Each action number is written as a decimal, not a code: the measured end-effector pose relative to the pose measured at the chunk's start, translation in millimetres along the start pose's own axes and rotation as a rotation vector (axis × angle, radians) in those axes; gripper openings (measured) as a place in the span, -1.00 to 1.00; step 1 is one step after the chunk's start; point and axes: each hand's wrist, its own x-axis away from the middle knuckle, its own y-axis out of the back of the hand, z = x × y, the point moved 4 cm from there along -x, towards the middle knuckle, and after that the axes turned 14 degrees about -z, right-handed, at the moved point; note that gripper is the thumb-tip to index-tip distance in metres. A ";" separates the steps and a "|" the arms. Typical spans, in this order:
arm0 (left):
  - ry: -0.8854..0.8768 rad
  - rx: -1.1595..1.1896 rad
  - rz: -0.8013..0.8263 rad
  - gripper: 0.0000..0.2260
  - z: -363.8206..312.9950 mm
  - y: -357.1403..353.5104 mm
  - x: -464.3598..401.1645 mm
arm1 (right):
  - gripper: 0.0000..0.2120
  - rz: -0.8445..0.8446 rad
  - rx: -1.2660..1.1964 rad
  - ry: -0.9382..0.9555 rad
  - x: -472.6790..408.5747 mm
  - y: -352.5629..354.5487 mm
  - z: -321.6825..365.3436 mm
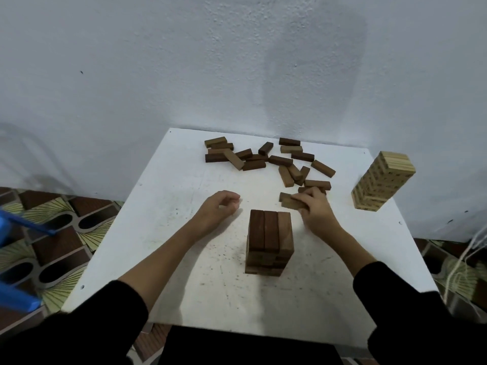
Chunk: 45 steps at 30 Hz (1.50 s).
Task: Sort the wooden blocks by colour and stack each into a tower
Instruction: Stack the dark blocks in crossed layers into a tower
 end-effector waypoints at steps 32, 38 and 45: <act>-0.325 -0.480 0.163 -0.50 -25.0 -68.6 -55.0 | -0.68 -0.300 0.083 -0.075 -59.0 -9.5 4.0; -0.321 -0.551 0.159 -0.54 -29.4 -75.4 -58.4 | -0.75 -0.162 0.131 -0.060 -70.6 -23.8 -5.7; -0.383 -0.551 0.128 -0.61 -29.1 -75.3 -61.7 | -0.78 -0.493 -0.051 0.069 -51.8 -10.1 19.7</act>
